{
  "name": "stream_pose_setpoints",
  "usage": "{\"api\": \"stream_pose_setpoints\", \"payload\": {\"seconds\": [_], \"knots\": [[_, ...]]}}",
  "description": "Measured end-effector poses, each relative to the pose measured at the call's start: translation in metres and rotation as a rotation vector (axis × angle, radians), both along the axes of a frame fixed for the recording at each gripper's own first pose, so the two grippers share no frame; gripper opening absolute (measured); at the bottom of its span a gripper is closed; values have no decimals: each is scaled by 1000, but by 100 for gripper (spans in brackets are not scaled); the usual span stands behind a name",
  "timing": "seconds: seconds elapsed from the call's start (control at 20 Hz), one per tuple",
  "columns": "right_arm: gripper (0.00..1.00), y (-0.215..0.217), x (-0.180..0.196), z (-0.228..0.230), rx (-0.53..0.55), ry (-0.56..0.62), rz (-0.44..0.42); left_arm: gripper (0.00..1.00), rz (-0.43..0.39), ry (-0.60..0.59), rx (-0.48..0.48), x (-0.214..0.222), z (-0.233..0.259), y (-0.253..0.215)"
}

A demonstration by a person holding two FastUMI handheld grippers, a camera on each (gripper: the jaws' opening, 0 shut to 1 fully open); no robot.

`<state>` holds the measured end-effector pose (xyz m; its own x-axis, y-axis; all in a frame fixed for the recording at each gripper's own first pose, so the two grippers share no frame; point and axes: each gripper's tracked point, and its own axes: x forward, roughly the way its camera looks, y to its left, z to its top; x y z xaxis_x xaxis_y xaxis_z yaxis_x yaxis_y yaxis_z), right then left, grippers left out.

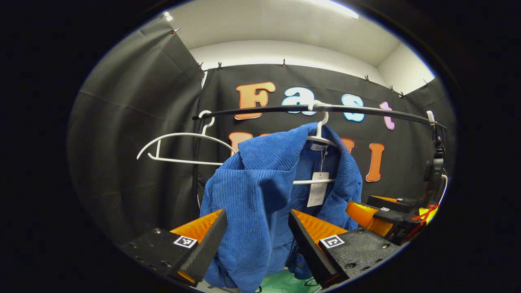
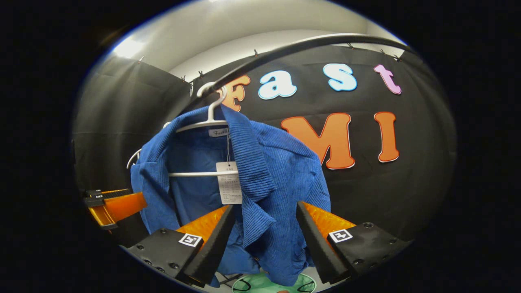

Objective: Grasp the clothes on the hanger with both hands and then place them into the laundry hamper below.

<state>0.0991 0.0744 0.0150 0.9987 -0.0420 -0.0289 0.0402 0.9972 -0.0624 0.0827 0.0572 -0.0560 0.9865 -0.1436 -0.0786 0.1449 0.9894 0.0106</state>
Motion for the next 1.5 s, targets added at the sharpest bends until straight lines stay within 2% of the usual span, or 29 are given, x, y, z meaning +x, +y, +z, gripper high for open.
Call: {"api": "stream_pose_setpoints", "payload": {"seconds": [0.15,0.2,0.25,0.3,0.4,0.45,0.5,0.55,0.7,0.75,0.8,0.85,0.9,0.95,1.0,1.15,1.2,1.25,1.35,1.4,1.5], "knots": [[98,-8,19,-12,3,21,-9,95,1,-5,7,9,-5,-1],[89,-12,25,-15,2,22,-11,92,-5,-1,19,12,-8,-3],[98,-12,33,-17,6,23,-9,95,-7,1,29,15,-10,-3],[98,-13,38,-21,15,28,-2,92,-6,-1,34,18,-10,-3],[98,-13,46,-25,42,39,9,92,-4,-6,35,22,-11,-3],[89,-13,49,-28,59,48,19,92,-6,-6,38,24,-13,-4],[98,-12,50,-30,82,48,33,95,-9,-8,42,26,-14,-6],[89,-13,51,-30,105,48,40,91,-9,-11,46,28,-15,-6],[80,-15,57,-33,158,53,57,87,15,-20,52,32,-15,-5],[69,-12,49,-30,183,63,74,87,17,-18,48,33,-17,-5],[58,-12,48,-29,207,64,87,80,15,-17,42,34,-17,-7],[41,-13,47,-27,227,63,95,75,11,-16,37,36,-17,-8],[23,-15,47,-26,243,62,103,63,13,-16,38,37,-17,-8],[25,-18,53,-28,255,63,111,59,15,-15,41,38,-16,-8],[21,-20,53,-26,268,62,116,54,16,-16,41,39,-16,-8],[21,-21,47,-21,297,63,137,43,9,-20,23,41,-11,-10],[16,-25,46,-17,307,56,136,31,11,-19,19,42,-10,-11],[10,-24,45,-16,318,58,151,29,17,-17,16,41,-10,-10],[10,-21,40,-11,337,60,191,14,32,-4,12,39,-10,-5],[10,-19,37,-8,353,65,220,3,26,17,9,36,-12,-5],[10,-16,32,3,390,67,278,1,-58,41,-85,31,-7,-24]]}}
